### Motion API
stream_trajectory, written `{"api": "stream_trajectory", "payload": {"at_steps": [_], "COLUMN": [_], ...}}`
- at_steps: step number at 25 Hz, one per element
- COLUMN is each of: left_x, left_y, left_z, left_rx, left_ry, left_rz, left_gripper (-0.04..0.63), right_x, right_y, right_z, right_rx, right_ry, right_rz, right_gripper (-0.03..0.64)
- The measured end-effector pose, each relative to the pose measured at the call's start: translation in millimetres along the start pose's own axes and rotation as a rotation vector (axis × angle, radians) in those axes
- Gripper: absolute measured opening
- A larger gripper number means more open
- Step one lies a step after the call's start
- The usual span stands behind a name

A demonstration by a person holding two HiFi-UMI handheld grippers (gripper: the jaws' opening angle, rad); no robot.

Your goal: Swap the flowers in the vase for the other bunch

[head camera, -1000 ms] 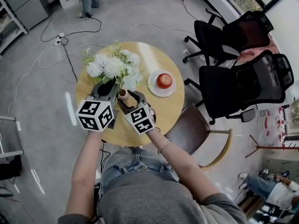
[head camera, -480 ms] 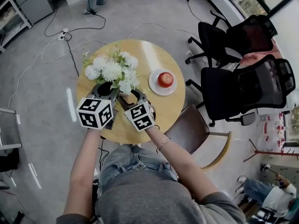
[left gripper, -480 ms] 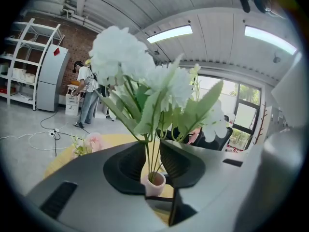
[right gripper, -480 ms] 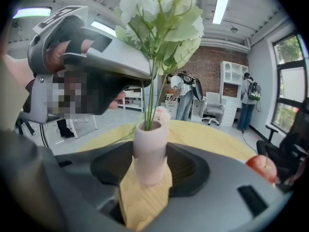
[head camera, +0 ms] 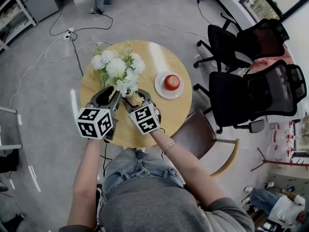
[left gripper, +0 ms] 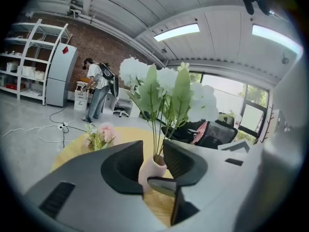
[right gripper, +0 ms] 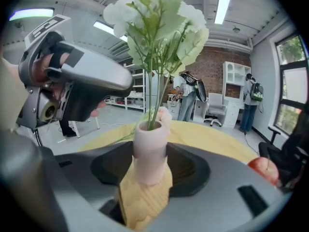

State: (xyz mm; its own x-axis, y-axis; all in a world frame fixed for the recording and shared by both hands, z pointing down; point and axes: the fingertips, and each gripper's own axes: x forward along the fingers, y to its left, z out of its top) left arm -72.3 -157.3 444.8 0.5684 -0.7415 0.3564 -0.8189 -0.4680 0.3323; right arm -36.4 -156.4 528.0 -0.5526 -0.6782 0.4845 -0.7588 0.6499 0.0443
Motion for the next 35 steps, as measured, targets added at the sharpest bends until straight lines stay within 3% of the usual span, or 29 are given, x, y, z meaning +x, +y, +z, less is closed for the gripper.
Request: {"api": "stream_trajectory", "payload": {"at_steps": [10,31,35], "left_x": [-22,-42,-43], "left_y": [8,4,1], "left_z": [-29,-64,-73], "left_rx": [-0.054,-0.095,-0.085], "left_ry": [0.025,0.040,0.053], "left_rz": [0.086,0.138,0.160], "left_gripper": [0.130,0.129,0.078], "right_x": [-3,-37,-55], "right_y": [-2,16,15], "right_z": [-2,-30,-37], "right_rx": [0.010,0.051,0.076], "right_ry": [-0.007,-0.008,-0.011], "right_rz": [0.027,0.051,0.043], "right_gripper": [0.229,0.227,0.166]}}
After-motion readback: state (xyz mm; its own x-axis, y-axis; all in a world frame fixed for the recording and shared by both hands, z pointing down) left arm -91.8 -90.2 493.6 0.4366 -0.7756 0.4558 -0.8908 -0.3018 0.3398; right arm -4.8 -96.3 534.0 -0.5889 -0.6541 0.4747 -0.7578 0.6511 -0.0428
